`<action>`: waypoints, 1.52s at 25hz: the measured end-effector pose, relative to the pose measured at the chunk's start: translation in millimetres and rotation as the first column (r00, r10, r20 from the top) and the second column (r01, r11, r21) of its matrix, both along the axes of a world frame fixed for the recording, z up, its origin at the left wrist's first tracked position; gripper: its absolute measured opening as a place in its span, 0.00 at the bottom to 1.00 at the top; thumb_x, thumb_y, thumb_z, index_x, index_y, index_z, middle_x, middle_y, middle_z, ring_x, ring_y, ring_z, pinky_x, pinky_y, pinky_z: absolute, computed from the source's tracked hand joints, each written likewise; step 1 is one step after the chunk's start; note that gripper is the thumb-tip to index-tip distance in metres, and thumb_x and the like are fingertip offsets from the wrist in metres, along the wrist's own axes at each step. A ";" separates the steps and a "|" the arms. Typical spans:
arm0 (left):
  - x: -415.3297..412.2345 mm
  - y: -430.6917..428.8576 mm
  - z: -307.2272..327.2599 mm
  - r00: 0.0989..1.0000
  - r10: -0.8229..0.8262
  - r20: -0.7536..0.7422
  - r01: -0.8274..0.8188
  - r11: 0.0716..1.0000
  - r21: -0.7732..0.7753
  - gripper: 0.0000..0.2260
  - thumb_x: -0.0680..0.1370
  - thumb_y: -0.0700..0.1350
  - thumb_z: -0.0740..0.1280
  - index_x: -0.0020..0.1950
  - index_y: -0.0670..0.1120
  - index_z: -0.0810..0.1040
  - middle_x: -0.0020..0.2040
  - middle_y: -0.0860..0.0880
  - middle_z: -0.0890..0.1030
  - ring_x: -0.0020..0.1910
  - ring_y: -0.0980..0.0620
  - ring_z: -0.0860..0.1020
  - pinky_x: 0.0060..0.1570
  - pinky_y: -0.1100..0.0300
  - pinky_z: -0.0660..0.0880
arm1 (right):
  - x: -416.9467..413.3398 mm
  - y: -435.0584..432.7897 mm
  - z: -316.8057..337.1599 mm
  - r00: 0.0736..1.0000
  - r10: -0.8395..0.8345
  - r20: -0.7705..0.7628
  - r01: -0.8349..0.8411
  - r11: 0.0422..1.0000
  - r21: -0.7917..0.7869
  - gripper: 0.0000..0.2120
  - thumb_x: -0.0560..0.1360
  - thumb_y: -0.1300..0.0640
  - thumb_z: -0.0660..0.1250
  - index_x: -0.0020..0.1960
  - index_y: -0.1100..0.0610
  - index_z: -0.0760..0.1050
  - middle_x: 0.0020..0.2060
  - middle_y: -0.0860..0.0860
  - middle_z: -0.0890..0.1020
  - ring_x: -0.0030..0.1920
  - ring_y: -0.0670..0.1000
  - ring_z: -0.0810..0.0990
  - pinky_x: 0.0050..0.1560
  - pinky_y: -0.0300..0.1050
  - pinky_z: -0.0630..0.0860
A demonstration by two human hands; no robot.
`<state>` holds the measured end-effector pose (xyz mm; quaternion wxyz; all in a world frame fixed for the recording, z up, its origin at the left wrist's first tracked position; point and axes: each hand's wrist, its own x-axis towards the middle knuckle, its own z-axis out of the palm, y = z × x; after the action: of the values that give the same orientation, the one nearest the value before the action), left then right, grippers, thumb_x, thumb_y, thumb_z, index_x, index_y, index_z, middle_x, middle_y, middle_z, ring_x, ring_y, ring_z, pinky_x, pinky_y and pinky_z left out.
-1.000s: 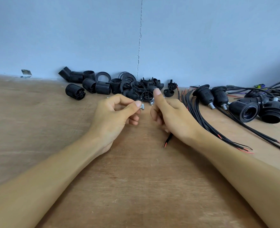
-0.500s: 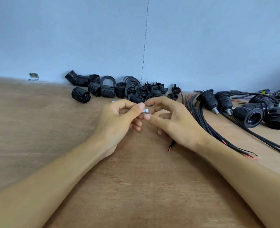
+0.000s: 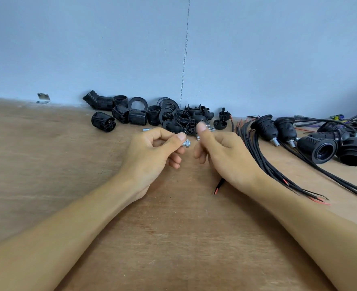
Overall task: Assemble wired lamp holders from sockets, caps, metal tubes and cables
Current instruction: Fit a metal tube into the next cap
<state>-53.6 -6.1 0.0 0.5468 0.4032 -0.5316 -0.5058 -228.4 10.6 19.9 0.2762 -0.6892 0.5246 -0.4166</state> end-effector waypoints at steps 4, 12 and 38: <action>2.9 -1.8 0.5 1.000 0.019 -0.011 -0.019 1.000 0.007 0.06 0.78 0.43 0.74 0.46 0.40 0.84 0.37 0.45 0.85 0.31 0.52 0.80 0.33 0.61 0.78 | -2.8 -0.7 -1.1 0.999 0.038 0.020 -0.038 0.999 -0.004 0.17 0.82 0.42 0.61 0.45 0.50 0.82 0.36 0.45 0.82 0.30 0.39 0.74 0.41 0.40 0.68; 1.4 -1.1 0.7 1.000 0.027 0.015 -0.027 1.000 0.006 0.06 0.78 0.42 0.74 0.46 0.39 0.84 0.36 0.45 0.85 0.30 0.53 0.79 0.32 0.61 0.77 | -0.5 -0.2 -0.4 0.999 -0.041 0.016 0.041 0.999 0.024 0.28 0.83 0.38 0.55 0.36 0.54 0.82 0.28 0.46 0.81 0.25 0.41 0.73 0.36 0.38 0.68; 11.5 -7.0 2.0 0.869 0.393 0.301 -0.338 0.916 -0.218 0.02 0.79 0.47 0.72 0.46 0.52 0.82 0.37 0.52 0.84 0.30 0.62 0.77 0.31 0.71 0.70 | -9.3 -10.3 -13.9 0.905 -0.193 -0.379 0.119 0.970 -0.210 0.09 0.77 0.42 0.68 0.49 0.46 0.82 0.37 0.41 0.81 0.36 0.41 0.76 0.44 0.46 0.77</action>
<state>-42.1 -13.1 2.0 0.5632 0.5328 -0.5700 -0.2721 -237.8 0.3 6.1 0.0657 -0.7373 0.5829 -0.3351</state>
